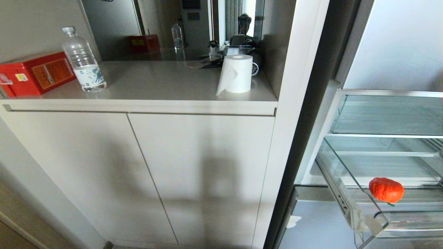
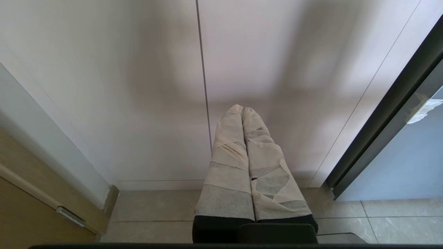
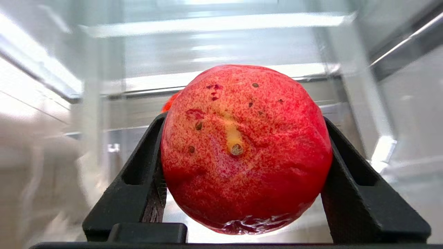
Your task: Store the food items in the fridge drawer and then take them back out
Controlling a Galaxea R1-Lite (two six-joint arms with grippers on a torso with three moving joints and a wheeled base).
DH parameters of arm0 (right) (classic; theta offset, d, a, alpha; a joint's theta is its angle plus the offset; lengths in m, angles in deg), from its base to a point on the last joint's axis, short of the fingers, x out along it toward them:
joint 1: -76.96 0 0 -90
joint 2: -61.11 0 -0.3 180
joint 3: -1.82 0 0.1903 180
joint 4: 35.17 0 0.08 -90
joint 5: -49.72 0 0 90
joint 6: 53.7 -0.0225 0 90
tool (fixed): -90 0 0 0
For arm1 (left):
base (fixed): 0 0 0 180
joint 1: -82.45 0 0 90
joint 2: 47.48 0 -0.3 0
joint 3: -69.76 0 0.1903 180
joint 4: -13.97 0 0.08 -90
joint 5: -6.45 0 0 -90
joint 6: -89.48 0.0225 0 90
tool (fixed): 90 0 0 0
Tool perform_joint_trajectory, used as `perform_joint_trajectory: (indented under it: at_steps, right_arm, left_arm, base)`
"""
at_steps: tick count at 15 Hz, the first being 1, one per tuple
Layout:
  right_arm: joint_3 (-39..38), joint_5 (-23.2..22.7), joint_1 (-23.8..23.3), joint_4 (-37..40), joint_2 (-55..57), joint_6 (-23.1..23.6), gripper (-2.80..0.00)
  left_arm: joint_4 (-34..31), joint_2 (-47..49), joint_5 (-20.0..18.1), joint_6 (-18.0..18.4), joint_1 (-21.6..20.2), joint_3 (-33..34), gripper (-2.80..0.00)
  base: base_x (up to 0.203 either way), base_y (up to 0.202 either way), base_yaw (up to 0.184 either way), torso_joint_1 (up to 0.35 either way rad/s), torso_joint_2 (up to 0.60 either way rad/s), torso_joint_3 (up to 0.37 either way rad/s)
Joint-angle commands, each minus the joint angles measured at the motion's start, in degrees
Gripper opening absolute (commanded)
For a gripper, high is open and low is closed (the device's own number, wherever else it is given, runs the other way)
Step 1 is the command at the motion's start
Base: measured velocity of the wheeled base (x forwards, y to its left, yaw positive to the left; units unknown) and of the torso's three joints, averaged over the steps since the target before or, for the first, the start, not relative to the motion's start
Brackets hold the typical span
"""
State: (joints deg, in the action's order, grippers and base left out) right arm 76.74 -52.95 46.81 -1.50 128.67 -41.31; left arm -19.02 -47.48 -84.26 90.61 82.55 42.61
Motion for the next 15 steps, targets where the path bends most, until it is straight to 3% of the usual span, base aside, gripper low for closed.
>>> perform_joint_trajectory:
  at_steps: [1,7,15]
  right_arm:
    - [-3.32,-0.16,0.00,0.02,-10.06,0.14,-2.80]
    - [-11.66,-0.24,0.00,-0.02,-20.09,0.37,-2.80]
    - [-13.59,-1.21,0.09,0.07,-26.18,2.38,-2.80]
  left_arm:
    - [-0.05,0.09,0.00,0.02,-0.01,0.01,-2.80]
    - [-0.05,0.09,0.00,0.02,-0.01,0.01,-2.80]
    - [-0.05,0.09,0.00,0.02,-0.01,0.01,-2.80]
  base:
    - [0.000,0.000,0.000,0.000,0.00,0.000]
    - [0.001,0.000,-0.015,0.000,0.00,0.000]
    - [-0.001,0.007,-0.172,0.005,0.00,0.004]
